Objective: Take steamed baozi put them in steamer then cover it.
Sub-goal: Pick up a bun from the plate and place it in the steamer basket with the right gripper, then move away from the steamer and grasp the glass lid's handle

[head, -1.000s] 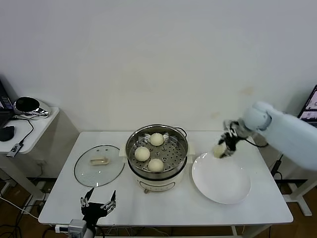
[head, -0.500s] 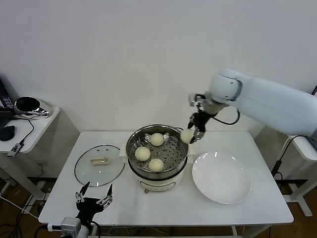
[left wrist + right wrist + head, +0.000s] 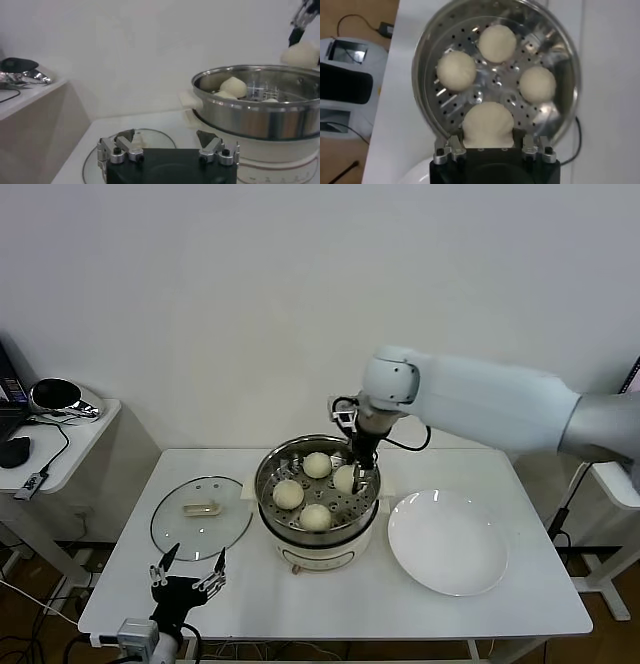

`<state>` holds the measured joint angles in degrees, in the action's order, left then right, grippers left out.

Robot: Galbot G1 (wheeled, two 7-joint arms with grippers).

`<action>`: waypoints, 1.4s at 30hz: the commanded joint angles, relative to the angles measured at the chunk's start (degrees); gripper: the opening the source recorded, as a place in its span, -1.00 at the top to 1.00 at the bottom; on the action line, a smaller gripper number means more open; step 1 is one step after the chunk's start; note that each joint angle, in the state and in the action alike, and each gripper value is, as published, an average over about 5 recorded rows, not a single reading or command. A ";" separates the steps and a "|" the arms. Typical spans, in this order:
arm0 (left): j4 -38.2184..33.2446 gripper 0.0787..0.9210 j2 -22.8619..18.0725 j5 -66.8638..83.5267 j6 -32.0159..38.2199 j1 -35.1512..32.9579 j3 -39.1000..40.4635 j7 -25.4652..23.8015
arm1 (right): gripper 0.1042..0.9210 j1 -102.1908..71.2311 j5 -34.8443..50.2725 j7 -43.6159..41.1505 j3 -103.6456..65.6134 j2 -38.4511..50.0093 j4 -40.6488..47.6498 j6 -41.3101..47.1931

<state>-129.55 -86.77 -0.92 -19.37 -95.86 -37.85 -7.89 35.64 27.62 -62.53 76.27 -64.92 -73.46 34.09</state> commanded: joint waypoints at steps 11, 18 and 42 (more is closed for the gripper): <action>0.10 -0.77 -0.20 0.15 -0.06 -0.01 0.03 -0.04 | -0.22 -9.99 -7.04 3.53 -3.02 -4.26 8.99 0.76; 0.36 -0.77 -0.47 -0.23 -0.09 0.04 0.08 -0.23 | -0.39 -9.96 -6.59 3.95 -4.85 -2.38 7.73 0.25; -0.11 -0.77 -1.54 10.20 0.87 3.34 0.24 1.21 | -0.76 -61.35 14.64 39.16 -78.42 39.11 -25.60 -16.94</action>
<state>-129.35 -87.65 6.29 -19.12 -94.14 -37.82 -6.30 13.06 31.85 -45.21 41.16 -43.81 -84.89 29.64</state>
